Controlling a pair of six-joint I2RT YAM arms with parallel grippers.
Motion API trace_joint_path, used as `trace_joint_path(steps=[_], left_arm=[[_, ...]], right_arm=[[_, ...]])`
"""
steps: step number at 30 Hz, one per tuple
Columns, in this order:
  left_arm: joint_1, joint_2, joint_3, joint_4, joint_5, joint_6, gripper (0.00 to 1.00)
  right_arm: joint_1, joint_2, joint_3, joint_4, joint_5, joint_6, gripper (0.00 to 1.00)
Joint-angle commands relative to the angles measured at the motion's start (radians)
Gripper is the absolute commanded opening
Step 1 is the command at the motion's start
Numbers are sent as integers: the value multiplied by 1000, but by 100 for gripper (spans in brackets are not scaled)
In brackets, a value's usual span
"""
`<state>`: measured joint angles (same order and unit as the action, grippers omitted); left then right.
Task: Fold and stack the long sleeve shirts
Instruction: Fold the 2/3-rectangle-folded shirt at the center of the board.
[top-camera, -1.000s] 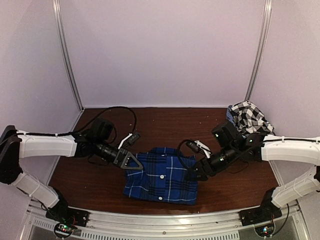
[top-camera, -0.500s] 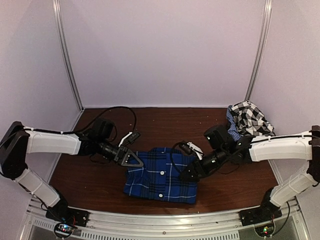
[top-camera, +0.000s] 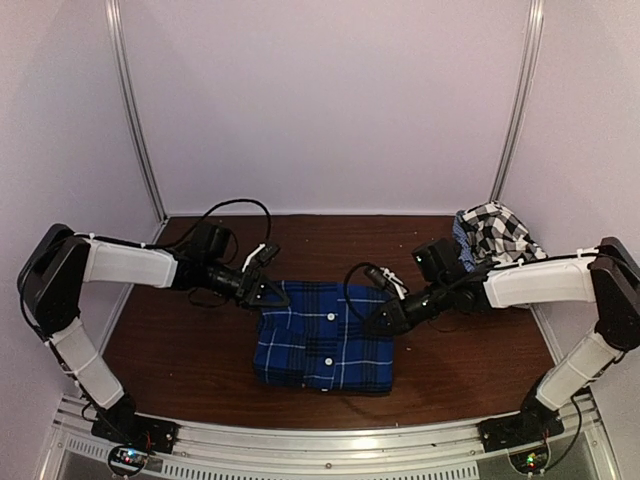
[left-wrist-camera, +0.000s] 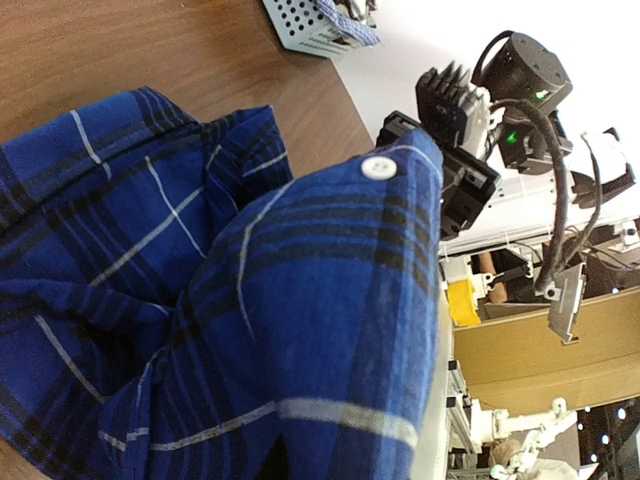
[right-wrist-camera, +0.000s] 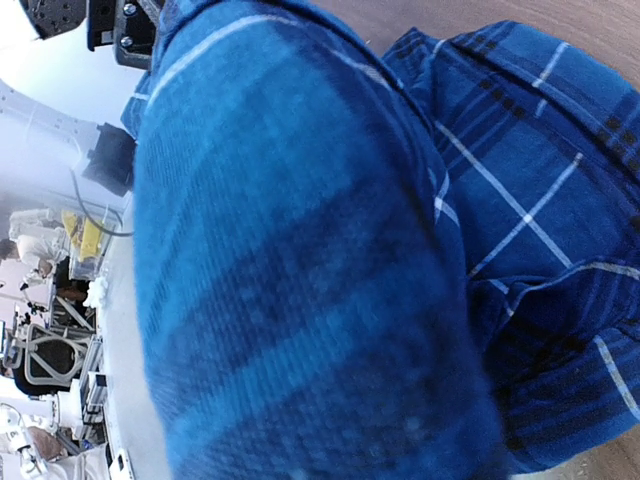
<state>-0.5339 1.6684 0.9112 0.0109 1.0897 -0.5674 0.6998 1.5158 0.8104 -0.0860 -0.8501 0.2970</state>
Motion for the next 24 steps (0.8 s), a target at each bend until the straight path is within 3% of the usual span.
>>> trace_joint_path(steps=[1, 5, 8, 18, 24], left_arm=[[46, 50, 68, 54, -2, 6, 27], [64, 106, 110, 54, -69, 9, 48], [68, 140, 131, 52, -111, 12, 53], [68, 161, 157, -87, -397, 77, 50], [68, 189, 164, -103, -579, 91, 50]], right_arm=[[-65, 54, 40, 74, -74, 36, 3], [-112, 130, 54, 114, -105, 55, 5], [-133, 188, 91, 115, -123, 45, 9], [-161, 359, 216, 127, -100, 59, 37], [-187, 379, 231, 94, 19, 59, 50]])
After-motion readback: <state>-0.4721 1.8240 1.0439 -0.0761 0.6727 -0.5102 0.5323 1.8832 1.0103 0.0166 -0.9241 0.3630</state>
